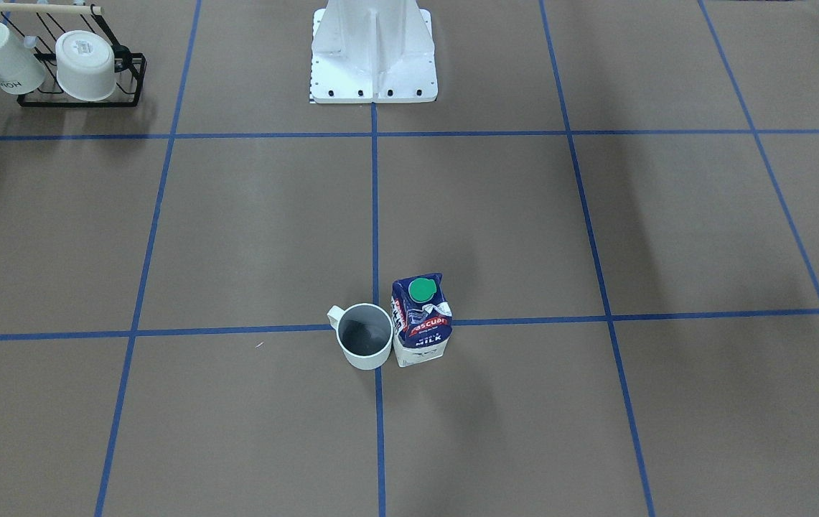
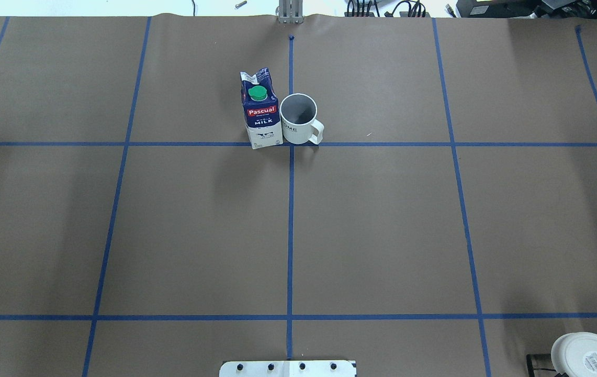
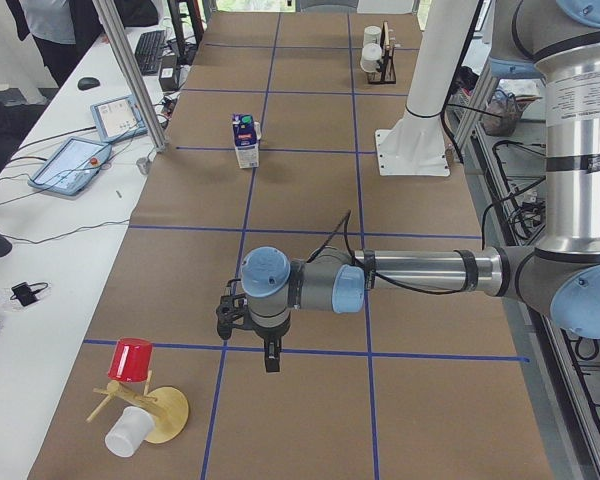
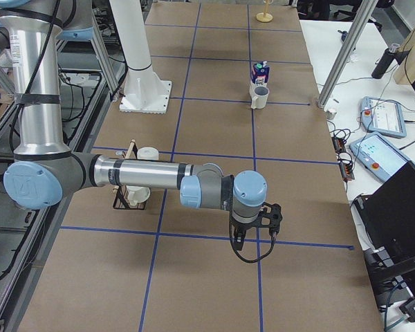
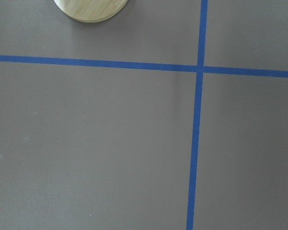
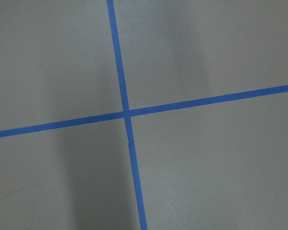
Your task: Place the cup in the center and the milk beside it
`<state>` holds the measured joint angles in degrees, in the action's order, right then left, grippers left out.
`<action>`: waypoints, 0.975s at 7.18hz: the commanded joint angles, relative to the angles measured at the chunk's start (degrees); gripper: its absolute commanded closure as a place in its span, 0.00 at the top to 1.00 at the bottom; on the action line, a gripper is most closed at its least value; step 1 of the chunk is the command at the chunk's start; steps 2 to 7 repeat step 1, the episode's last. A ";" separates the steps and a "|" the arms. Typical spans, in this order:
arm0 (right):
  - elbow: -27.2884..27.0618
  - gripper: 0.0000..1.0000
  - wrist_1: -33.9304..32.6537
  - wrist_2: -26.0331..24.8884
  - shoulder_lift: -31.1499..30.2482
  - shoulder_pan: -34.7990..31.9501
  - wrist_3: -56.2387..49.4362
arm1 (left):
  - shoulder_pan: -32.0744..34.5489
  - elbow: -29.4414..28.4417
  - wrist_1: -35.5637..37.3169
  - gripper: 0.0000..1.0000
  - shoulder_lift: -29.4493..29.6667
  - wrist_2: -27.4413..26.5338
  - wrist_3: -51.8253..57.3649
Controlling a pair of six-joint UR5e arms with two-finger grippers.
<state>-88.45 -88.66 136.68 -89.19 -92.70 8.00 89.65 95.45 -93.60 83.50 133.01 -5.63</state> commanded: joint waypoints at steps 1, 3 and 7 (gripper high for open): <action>-0.15 1.00 0.07 0.25 -0.11 -0.02 0.00 | 0.00 -0.09 0.00 0.98 -0.09 -0.03 0.00; -0.15 1.00 0.07 0.25 -0.11 -0.02 0.00 | 0.00 -0.09 0.00 0.98 -0.09 -0.03 0.00; -0.15 1.00 0.07 0.25 -0.11 -0.02 0.00 | 0.00 -0.09 0.00 0.98 -0.09 -0.03 0.00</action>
